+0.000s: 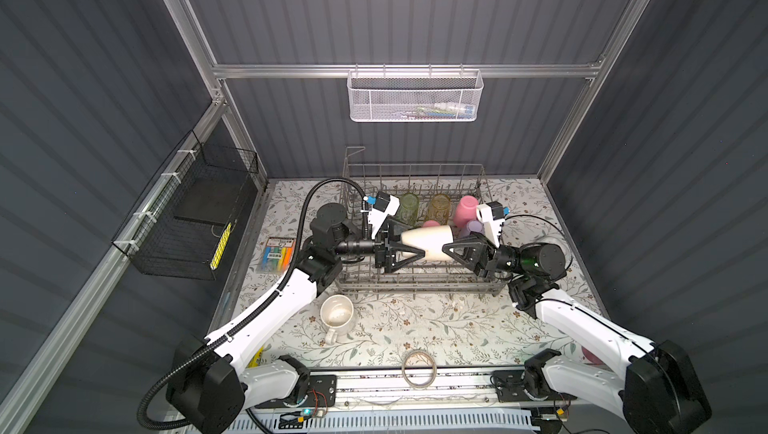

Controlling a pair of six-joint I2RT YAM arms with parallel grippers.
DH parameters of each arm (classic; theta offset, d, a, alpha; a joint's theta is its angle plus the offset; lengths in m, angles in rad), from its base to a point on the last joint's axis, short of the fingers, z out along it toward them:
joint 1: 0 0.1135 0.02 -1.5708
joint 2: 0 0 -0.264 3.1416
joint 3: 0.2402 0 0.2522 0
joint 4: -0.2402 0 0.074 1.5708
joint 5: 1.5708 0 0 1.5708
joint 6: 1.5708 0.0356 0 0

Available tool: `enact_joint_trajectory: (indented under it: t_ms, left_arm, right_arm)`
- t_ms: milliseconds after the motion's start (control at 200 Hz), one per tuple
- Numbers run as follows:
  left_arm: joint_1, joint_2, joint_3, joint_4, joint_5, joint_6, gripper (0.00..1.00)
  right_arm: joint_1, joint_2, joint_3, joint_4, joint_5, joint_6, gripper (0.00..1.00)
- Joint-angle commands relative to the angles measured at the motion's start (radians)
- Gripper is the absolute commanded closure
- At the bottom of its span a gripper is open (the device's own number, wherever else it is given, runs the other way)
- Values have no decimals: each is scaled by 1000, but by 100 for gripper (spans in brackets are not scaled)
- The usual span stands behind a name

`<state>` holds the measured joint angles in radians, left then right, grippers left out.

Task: Load the cups into the dish rack
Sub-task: 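Lift the cream mug with the right gripper while the left gripper grasps its base, then open and withdraw the right gripper while the left gripper holds the cream mug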

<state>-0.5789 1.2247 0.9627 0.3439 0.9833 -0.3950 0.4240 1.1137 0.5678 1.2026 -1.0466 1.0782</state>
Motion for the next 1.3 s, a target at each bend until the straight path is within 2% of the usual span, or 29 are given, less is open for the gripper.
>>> enact_joint_trajectory:
  t_ms: [0, 120, 580, 1031, 1161, 1291]
  left_arm:
    - [6, 14, 7, 55, 37, -27, 13]
    - [0, 37, 10, 84, 48, -47, 15]
    - [-32, 63, 38, 32, 48, -10, 14]
    - [-42, 54, 31, 34, 34, 0, 33]
    - [-42, 36, 19, 53, 15, -7, 37]
    - [-42, 24, 10, 65, 7, -17, 39]
  right_arm:
    - [-4, -3, 7, 83, -9, 25, 100]
    - [-3, 35, 8, 99, -6, 36, 100]
    - [3, 54, 22, 104, -7, 37, 100]
    - [5, 61, 15, 107, -4, 37, 100]
    - [3, 57, 10, 102, -6, 35, 95]
    - [2, 38, 5, 75, -2, 19, 83]
